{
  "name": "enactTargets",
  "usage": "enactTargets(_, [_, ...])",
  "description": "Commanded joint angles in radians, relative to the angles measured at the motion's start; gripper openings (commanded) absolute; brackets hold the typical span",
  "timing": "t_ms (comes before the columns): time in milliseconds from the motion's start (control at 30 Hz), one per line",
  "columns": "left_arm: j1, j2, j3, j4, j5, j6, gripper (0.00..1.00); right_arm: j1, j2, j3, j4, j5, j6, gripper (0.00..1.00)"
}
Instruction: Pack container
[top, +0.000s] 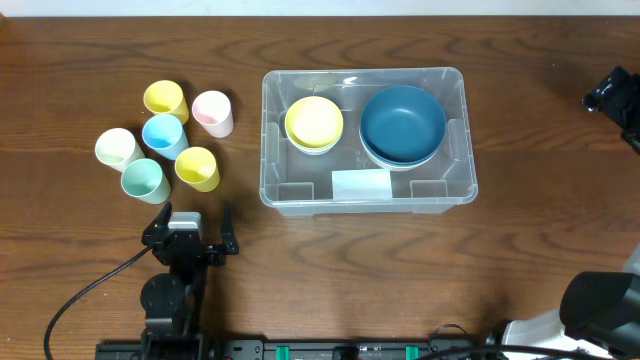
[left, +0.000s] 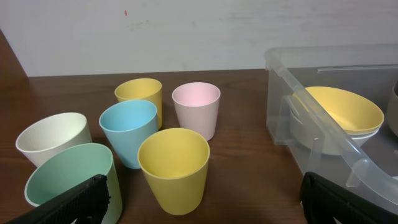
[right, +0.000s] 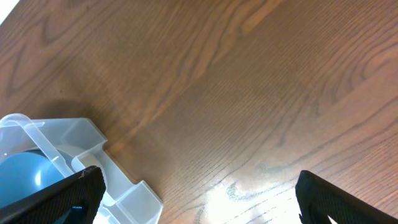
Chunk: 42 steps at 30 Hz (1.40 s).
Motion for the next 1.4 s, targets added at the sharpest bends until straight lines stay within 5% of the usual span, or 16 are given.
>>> enactTargets(0, [-0.001, 0.000, -0.015, -0.037, 0.002, 0.003, 0.98, -0.008, 0.009, 0.012, -0.004, -0.002, -0.013, 0.99])
enactTargets(400, [-0.001, 0.000, -0.015, -0.037, 0.002, -0.012, 0.98, -0.008, 0.009, 0.012, 0.027, 0.084, -0.042, 0.99])
enactTargets(533, [-0.001, 0.000, -0.010, -0.038, 0.003, -0.130, 0.98, -0.016, 0.009, 0.012, 0.072, 0.194, -0.042, 0.99])
enactTargets(833, [-0.002, 0.000, 0.091, -0.059, 0.067, -0.440, 0.98, -0.124, 0.020, 0.012, 0.100, 0.049, -0.046, 0.99])
enactTargets(1133, [-0.002, 0.052, 0.372, -0.188, 0.116, -0.455, 0.98, -0.185, 0.025, 0.012, 0.093, -0.109, -0.046, 0.99])
enactTargets(1367, [-0.002, 0.413, 0.782, -0.516, 0.116, -0.386, 0.98, -0.185, 0.025, 0.012, 0.093, -0.109, -0.046, 0.99])
